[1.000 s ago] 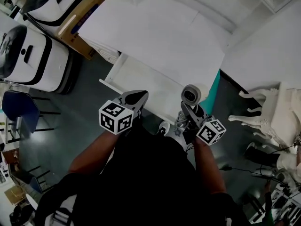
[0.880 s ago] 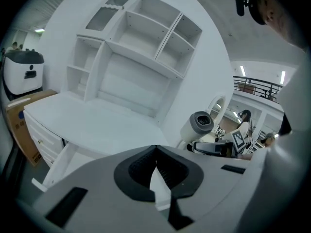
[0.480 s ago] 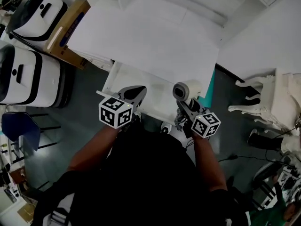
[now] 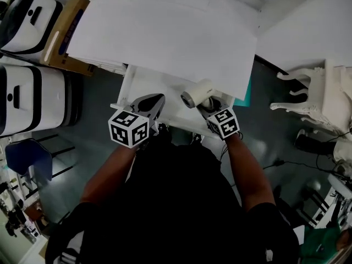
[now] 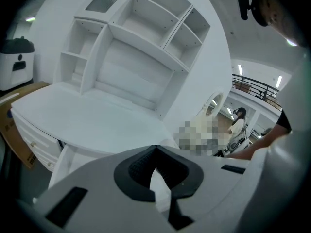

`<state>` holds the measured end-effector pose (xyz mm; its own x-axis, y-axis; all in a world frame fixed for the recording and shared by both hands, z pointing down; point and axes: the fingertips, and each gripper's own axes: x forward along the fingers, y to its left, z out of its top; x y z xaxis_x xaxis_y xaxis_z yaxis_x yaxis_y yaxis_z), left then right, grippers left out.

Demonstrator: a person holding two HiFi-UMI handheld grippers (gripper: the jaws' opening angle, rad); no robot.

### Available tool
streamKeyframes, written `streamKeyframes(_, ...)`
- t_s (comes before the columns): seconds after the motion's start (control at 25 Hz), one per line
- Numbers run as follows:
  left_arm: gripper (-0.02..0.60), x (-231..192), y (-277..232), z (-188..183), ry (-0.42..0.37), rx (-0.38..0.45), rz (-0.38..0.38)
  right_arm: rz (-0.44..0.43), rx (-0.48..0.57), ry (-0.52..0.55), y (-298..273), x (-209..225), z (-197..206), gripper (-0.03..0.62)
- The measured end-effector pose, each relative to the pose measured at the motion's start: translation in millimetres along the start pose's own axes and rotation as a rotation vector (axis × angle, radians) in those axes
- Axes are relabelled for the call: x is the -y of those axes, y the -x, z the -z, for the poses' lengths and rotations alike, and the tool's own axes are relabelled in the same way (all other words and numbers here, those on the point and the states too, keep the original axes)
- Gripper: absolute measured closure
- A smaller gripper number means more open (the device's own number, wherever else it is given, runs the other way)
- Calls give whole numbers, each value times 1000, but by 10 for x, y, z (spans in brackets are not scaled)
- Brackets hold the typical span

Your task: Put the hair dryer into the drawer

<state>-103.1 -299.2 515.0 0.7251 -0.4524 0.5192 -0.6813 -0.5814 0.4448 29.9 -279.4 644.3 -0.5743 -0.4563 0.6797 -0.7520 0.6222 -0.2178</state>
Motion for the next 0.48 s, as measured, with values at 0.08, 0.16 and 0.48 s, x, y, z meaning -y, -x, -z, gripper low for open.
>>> streamKeyframes(0.08,577,-44,-11,14,8,-5,-3,-16,-57,51,-166,-14,81,385)
streamKeyframes(0.16,577,-79,-9,33,15,-9,-4,-31,-106,103,-296,-46,156,385)
streamKeyframes(0.48,577,-162,37,130,24,-28,-19,-89,-273,264,-655,-120,528,385)
